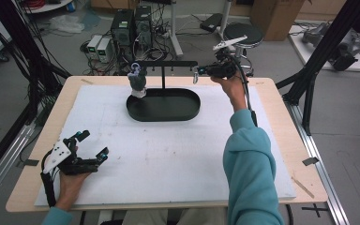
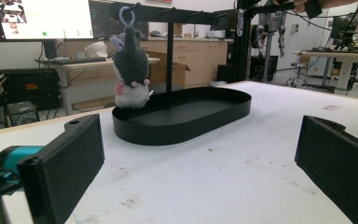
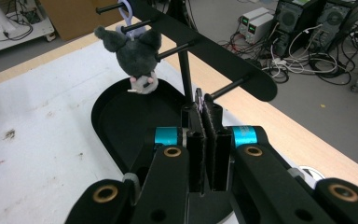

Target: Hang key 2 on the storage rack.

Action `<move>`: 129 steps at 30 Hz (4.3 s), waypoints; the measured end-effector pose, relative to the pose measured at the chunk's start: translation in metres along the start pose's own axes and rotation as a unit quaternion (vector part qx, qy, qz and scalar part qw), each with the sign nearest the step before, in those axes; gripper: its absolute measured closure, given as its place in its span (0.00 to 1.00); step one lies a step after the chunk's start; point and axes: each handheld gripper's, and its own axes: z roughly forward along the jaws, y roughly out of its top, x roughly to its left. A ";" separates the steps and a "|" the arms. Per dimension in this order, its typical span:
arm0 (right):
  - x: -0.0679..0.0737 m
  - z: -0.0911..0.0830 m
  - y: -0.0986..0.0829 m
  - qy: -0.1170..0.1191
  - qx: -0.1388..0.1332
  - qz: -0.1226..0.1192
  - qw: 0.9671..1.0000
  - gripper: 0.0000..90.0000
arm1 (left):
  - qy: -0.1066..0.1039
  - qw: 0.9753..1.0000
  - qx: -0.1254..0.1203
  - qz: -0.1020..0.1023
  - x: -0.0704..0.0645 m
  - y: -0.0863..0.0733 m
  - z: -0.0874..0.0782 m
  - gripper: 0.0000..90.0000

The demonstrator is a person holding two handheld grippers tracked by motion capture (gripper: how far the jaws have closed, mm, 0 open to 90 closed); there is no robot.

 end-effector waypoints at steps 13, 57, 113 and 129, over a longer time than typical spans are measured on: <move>0.005 0.018 0.007 0.004 0.008 -0.009 1.000 0.99 | 0.000 1.000 0.000 0.000 0.000 0.000 0.000 0.02; -0.014 0.028 -0.001 -0.012 0.007 0.011 1.000 0.99 | 0.000 1.000 -0.003 -0.003 0.000 0.000 0.000 0.02; -0.024 0.038 -0.015 -0.076 0.039 0.003 0.996 0.03 | 0.001 1.000 -0.004 -0.004 0.000 0.000 0.000 0.02; 0.011 -0.025 -0.060 -0.055 -0.044 0.004 0.998 0.01 | 0.000 1.000 -0.002 -0.001 0.000 0.000 0.000 0.02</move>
